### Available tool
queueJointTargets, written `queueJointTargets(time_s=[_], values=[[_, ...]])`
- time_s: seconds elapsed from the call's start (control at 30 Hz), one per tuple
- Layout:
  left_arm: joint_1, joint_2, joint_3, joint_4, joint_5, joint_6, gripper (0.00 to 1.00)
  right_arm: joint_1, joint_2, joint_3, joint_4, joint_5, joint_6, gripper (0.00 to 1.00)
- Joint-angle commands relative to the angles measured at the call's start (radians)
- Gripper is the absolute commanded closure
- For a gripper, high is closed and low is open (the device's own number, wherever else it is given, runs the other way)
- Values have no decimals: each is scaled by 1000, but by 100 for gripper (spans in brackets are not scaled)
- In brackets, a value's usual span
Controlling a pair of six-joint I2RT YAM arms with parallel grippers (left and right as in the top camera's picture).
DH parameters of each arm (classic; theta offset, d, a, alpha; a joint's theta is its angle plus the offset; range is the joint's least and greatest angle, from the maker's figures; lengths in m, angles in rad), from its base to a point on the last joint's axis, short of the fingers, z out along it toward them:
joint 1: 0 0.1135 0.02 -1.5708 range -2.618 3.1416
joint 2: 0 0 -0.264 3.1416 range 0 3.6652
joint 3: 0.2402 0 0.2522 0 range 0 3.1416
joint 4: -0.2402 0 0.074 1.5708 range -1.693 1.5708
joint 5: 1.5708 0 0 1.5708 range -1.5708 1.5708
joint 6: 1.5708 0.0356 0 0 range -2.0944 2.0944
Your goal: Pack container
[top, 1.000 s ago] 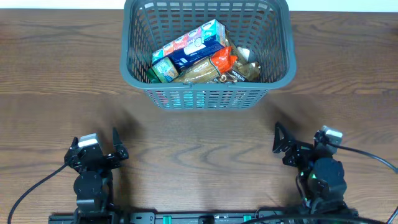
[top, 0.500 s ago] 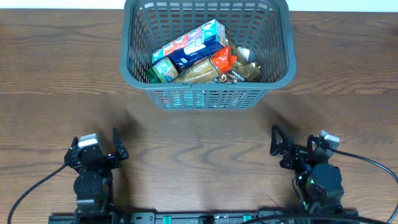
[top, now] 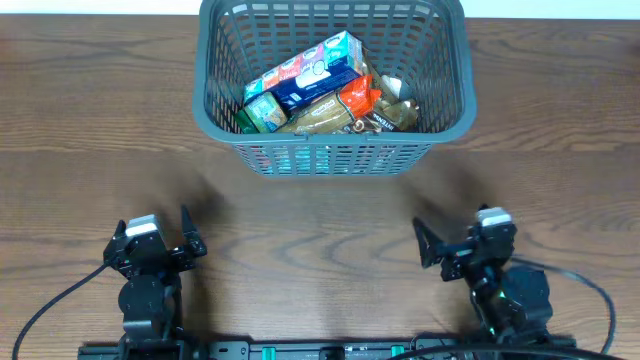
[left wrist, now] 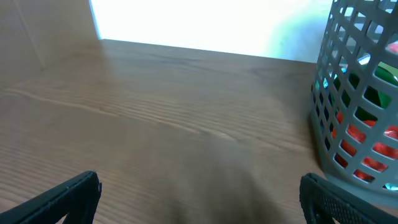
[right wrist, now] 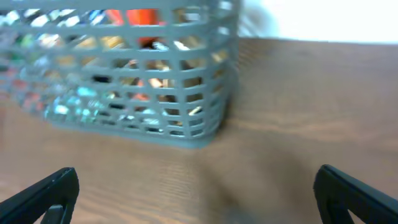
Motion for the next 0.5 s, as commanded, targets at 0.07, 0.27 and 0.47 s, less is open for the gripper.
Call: queueJointTargets(time_s=[0.07, 0.27, 0.47], values=[[6, -6, -27, -3, -3, 10, 1, 5, -47, -20, 5, -134, -269, 1], [6, -6, -27, -3, -3, 10, 1, -7, -85, -64, 7, -171, -294, 1], [6, -6, -27, -3, -3, 10, 2, -57, -90, -74, 9, -178, -298, 1]])
